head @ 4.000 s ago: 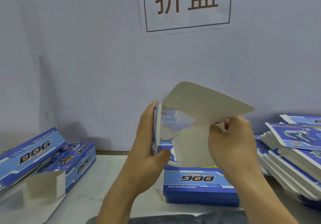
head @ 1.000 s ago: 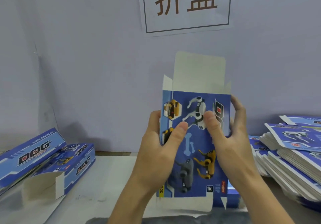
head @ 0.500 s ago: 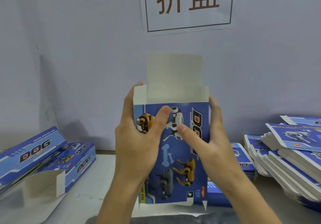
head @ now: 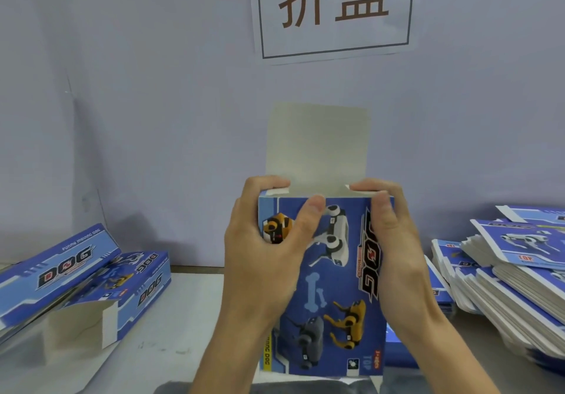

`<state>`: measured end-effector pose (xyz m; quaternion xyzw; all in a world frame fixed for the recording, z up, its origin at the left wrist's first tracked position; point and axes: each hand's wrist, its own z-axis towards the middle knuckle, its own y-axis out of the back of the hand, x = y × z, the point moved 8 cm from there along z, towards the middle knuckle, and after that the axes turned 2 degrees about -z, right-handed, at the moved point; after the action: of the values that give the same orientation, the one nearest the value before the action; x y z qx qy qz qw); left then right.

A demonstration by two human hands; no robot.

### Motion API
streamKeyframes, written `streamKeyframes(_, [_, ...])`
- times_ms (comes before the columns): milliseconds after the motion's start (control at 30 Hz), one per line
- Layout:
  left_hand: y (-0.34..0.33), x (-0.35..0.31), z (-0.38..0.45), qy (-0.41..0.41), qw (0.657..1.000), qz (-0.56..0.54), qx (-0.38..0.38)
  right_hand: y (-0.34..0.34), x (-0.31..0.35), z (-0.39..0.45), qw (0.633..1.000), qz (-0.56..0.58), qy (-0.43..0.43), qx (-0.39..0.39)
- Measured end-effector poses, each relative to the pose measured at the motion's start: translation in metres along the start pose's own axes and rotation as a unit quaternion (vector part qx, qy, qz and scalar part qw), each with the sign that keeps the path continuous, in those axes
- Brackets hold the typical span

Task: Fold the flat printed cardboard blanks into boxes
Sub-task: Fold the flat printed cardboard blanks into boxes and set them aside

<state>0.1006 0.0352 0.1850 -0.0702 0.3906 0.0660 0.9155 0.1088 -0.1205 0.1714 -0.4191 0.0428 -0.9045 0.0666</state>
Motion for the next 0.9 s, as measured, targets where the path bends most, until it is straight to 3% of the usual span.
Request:
streamKeyframes(200, [0.011,0.002,0.0,0.031,0.997,-0.043,-0.054,0.005,-0.003,0.004,0.998,-0.024,-0.042,-0.028])
streamKeyframes(600, [0.007,0.009,0.0,0.084,0.99,-0.106,-0.028,0.002,-0.004,0.005,0.996,-0.013,-0.083,-0.015])
streamKeyframes(700, [0.008,0.005,0.001,0.065,0.992,-0.104,-0.03,-0.003,-0.001,0.005,0.997,0.001,-0.071,0.01])
streamKeyframes(900, [0.012,-0.008,-0.002,-0.006,0.995,-0.077,-0.057,0.003,-0.007,0.005,0.997,0.051,-0.056,-0.029])
